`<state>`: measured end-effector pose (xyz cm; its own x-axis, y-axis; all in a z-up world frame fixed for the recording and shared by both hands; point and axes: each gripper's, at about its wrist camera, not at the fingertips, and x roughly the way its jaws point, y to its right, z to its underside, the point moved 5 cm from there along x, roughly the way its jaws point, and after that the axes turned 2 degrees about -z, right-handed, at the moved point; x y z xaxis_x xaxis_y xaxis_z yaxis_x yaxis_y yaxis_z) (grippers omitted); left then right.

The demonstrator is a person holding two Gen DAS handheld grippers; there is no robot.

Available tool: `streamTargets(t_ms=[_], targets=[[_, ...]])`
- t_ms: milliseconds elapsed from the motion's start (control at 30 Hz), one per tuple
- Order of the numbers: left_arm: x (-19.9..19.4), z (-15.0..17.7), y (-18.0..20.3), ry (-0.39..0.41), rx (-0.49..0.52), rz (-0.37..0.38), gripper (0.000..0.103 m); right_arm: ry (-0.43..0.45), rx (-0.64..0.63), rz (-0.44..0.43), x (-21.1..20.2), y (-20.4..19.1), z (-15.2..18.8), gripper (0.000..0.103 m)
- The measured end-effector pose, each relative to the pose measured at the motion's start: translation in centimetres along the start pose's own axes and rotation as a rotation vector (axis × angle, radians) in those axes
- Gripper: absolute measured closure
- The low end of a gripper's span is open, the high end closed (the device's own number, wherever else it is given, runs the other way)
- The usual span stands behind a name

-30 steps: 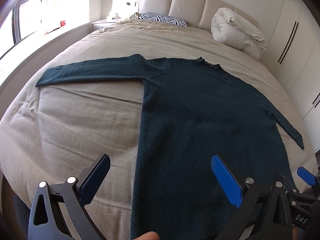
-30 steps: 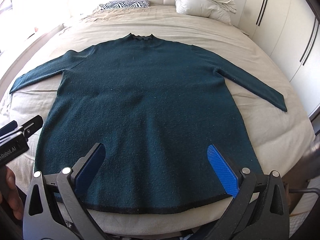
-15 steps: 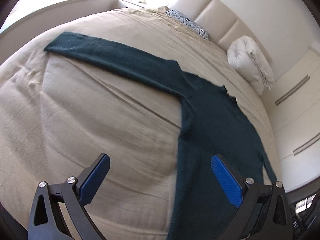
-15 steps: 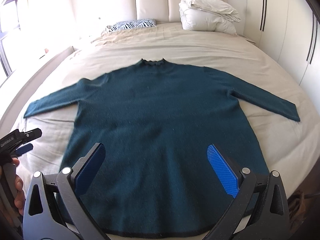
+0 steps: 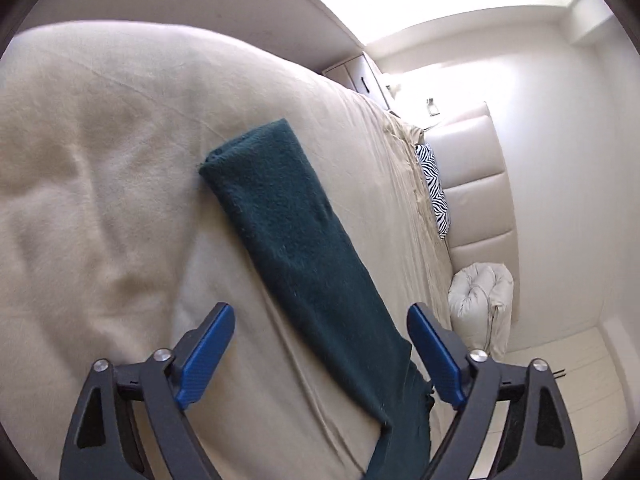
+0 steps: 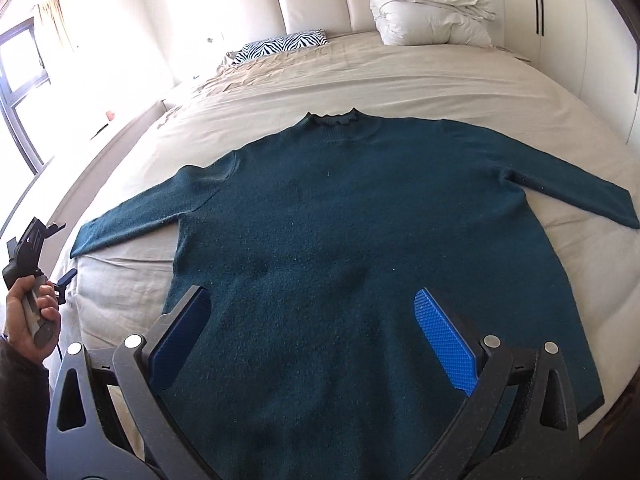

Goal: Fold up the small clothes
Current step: 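Grasp the sweater sleeve cuff with the left tool, then carry the held sleeve across the sweater body with the left tool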

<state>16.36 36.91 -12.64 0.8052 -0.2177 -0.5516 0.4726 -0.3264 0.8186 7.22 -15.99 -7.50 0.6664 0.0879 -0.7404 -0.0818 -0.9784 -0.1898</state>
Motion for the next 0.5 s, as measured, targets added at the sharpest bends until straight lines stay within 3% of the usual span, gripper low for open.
streamTargets(t_ms=[267,333,400,467,500], targets=[[3.4,-3.3,0.8,0.063,-0.077,0.009,0.019,-0.017,0.035,-0.018,2.7,0.8,-0.5,0.000],[4.1,-4.3,1.1,0.084,-0.066,0.001,0.035,-0.014,0.040,-0.019,2.8,1.2,-0.5,0.000],[5.1,-5.0,2.0,0.071,-0.038,-0.023,0.077,-0.013,0.053,-0.021,3.0,1.8,-0.5,0.001],[5.7,-4.8,3.7,0.071,0.057,-0.075,0.093,-0.014,0.075,-0.025,3.2,2.6,-0.5,0.007],[5.9,-4.4,4.9,0.078,0.128,-0.096,0.093,-0.016,0.091,-0.026,3.4,3.1,-0.5,0.008]])
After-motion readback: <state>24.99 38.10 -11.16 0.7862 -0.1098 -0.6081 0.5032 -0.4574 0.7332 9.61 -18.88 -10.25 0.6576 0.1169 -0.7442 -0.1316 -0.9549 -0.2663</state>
